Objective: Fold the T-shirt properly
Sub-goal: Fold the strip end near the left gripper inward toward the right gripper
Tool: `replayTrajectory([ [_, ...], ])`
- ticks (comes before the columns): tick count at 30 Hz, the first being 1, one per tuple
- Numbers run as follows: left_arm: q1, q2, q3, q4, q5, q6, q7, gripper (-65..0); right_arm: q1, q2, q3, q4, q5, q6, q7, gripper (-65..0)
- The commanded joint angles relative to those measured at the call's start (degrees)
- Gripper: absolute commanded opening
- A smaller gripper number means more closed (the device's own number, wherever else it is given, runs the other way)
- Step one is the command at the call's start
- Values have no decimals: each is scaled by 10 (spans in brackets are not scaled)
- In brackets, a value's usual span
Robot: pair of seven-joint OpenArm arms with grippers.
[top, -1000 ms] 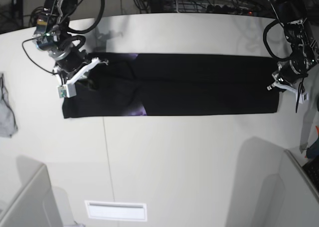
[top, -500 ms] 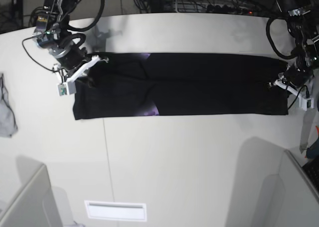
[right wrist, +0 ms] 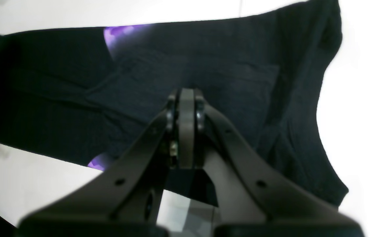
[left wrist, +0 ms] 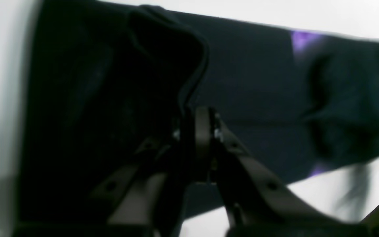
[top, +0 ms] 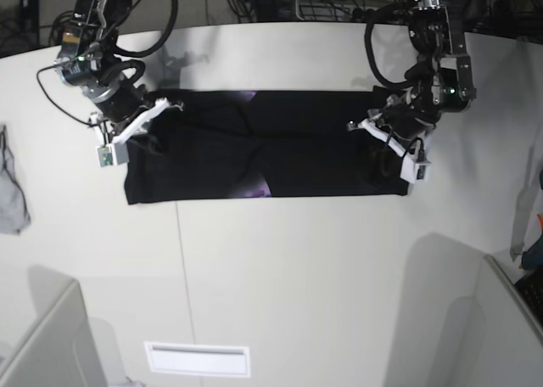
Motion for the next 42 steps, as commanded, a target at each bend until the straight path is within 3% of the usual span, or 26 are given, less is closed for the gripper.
replayTrajectory([
  [1,-15,-2,16,4,-10,9,-10,-650,5,3,2,11,9,4,14,-650],
  [4,-39,1,56,-15,-12,28,-10,-650,5,3,2,11,9,4,14,-650],
  [9,-68,19,68,-56,-12,51,-10,-650,5,3,2,11,9,4,14,-650],
  [33,-71,40,69,-67,-16,51,-11,-650,5,3,2,11,9,4,15,-650],
  [39,-85,64,70,-67,-16,50,-9,-253,5,3,2,11,9,4,14,-650],
  [42,-100,80,98,-67,-16,49,-8,-127,5,3,2,11,9,3,15,-650],
])
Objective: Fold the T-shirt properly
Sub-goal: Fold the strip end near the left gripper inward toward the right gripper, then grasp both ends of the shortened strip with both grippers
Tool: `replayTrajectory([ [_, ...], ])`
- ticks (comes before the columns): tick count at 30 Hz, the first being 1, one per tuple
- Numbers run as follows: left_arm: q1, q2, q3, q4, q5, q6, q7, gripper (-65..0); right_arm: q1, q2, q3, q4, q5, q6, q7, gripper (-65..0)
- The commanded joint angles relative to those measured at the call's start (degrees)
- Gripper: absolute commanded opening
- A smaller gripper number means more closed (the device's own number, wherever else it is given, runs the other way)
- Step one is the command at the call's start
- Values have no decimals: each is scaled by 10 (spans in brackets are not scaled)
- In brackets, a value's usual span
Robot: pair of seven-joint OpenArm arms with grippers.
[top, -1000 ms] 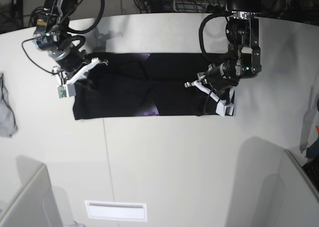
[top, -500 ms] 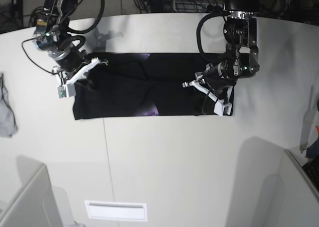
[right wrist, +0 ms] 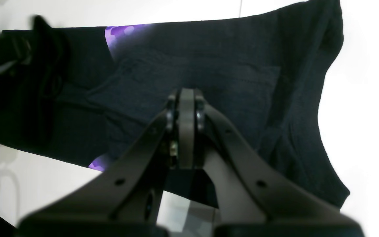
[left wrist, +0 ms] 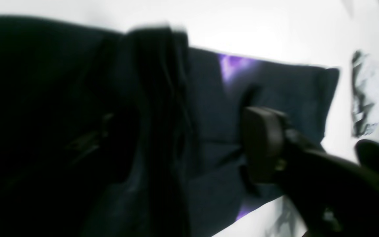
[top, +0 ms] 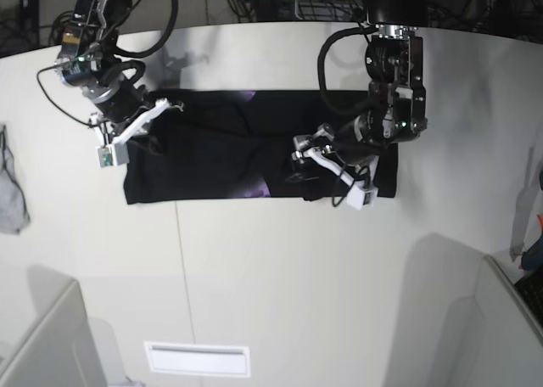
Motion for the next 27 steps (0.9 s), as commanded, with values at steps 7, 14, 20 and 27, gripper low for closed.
replayTrajectory([
  [7,-35,-1,61,42,-12,-3,-4,-150,30,1,45,9,9,2,-9,-650],
  [14,50,-119,-161,77,-12,-5,-4,-650,124,4,164,-38,76,4,-209,-218],
  [20,83,-160,-232,17,-11,-27,-7,-650,174,58,187,-151,137,4,-255,-170],
  [27,93,-159,-229,-9,-7,-35,-36,-650,209,88,186,-279,139,4,-250,-171],
])
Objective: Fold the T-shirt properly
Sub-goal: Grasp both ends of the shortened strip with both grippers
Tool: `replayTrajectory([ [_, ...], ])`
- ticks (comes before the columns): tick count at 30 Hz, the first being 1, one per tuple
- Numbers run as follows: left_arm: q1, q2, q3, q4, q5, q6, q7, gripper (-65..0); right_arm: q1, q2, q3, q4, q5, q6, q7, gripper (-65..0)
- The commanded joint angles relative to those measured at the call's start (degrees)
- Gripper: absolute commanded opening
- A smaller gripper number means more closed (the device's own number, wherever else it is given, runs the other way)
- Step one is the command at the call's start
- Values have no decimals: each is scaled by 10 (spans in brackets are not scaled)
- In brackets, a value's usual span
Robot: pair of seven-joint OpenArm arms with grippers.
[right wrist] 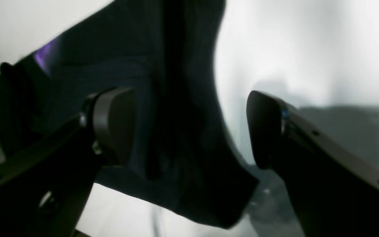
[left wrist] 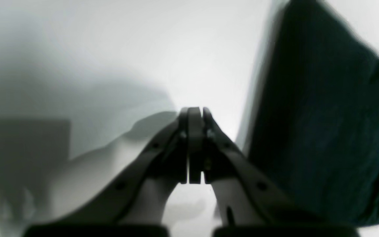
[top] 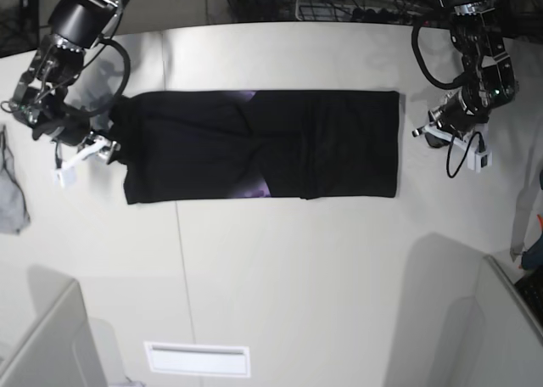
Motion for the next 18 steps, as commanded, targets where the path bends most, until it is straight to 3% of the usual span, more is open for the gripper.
replayTrajectory([
  [1,-4,-8,-3,1,-7,-3,-20,-650,10,9,1,1,11,2,6,-170],
  [5,-10,-8,8,-31,-7,-3,-37,-650,10,8,-24,-29,11,3,12,-170],
  [16,-12,-8,118,-47,-7,-3,-83,-650,-23,7,-90,-25,55,2,30,-179],
  [18,-18,-8,120,-48,-7,-3,-83,-650,-23,7,-90,-31,55,2,37,-231],
])
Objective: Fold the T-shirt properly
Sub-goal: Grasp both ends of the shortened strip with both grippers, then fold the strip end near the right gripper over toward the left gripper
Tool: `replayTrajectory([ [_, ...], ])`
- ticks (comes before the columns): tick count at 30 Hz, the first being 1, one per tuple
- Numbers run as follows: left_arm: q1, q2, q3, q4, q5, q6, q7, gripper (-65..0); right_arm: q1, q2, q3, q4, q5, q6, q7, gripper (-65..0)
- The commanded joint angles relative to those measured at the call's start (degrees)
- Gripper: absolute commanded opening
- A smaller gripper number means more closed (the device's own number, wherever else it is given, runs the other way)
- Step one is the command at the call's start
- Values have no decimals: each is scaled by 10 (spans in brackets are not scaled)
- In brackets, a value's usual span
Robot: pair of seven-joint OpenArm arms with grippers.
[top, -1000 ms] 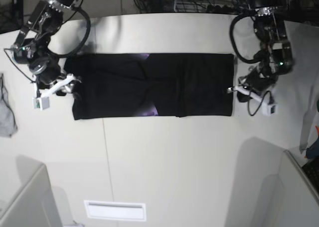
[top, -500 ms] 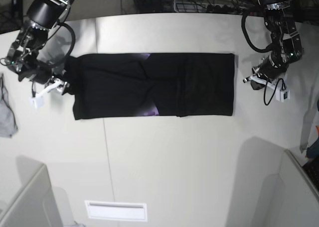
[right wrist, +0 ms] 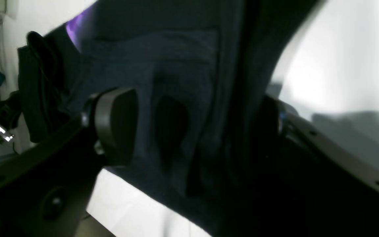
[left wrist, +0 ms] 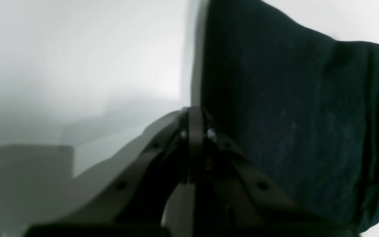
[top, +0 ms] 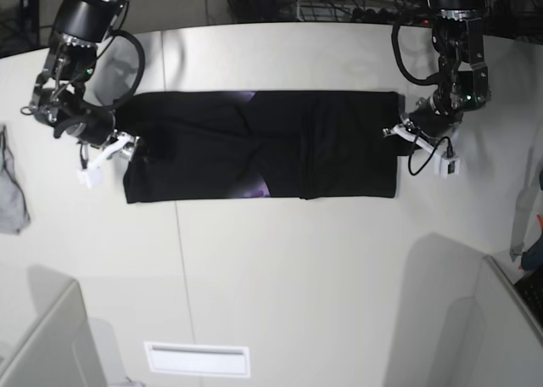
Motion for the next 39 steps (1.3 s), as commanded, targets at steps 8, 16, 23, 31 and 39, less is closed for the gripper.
replayTrajectory([
  [8,-9,-2,-3,3,1,4,10,-650,13,5,3,-25,-9,-2,-4,-650],
  [16,-22,24,20,-38,2,4,14,-650,11,26,-1,21,-14,-33,22,-650],
  [23,-56,29,94,-37,2,5,14,-650,11,34,-3,119,-14,-86,4,-650],
  [31,-74,27,144,-36,1,80,14,-650,-1,16,-116,282,-14,-202,-16,-650],
  [39,-69,16,142,-27,-3,80,14,-650,-1,-25,-276,308,-13,-295,41,-650],
])
